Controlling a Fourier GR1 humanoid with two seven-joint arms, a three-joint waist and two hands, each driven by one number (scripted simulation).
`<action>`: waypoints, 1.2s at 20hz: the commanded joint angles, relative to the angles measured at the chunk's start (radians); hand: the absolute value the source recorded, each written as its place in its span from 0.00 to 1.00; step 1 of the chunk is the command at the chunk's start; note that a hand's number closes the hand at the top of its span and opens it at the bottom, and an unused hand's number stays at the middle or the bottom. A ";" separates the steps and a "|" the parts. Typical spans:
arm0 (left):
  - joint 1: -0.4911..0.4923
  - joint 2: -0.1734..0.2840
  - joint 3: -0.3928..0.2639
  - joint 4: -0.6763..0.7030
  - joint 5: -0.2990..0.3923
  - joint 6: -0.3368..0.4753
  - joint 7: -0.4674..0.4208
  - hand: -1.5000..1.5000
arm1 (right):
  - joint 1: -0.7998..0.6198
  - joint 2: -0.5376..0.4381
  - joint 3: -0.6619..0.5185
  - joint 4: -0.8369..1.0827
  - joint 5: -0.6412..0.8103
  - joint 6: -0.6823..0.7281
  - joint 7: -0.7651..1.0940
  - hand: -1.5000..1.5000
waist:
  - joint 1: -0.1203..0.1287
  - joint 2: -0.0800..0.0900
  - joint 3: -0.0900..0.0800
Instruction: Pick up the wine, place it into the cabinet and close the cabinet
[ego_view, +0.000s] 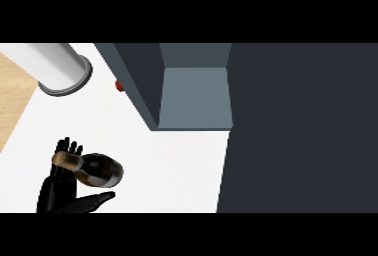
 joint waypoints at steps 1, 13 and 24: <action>-0.042 -0.041 -0.031 0.011 -0.044 0.059 0.017 0.00 | -0.070 -0.004 -0.003 -0.119 -0.032 -0.038 0.136 0.00 | 0.003 0.000 0.000; -0.063 -0.019 0.024 0.204 -0.007 -0.064 -0.113 0.00 | -0.019 0.009 -0.010 -0.079 -0.022 -0.005 0.039 0.00 | 0.003 0.000 0.000; -0.121 -0.021 -0.023 0.196 -0.013 -0.142 -0.127 1.00 | -0.002 0.007 -0.013 -0.126 -0.036 -0.026 0.091 0.00 | 0.000 -0.001 0.001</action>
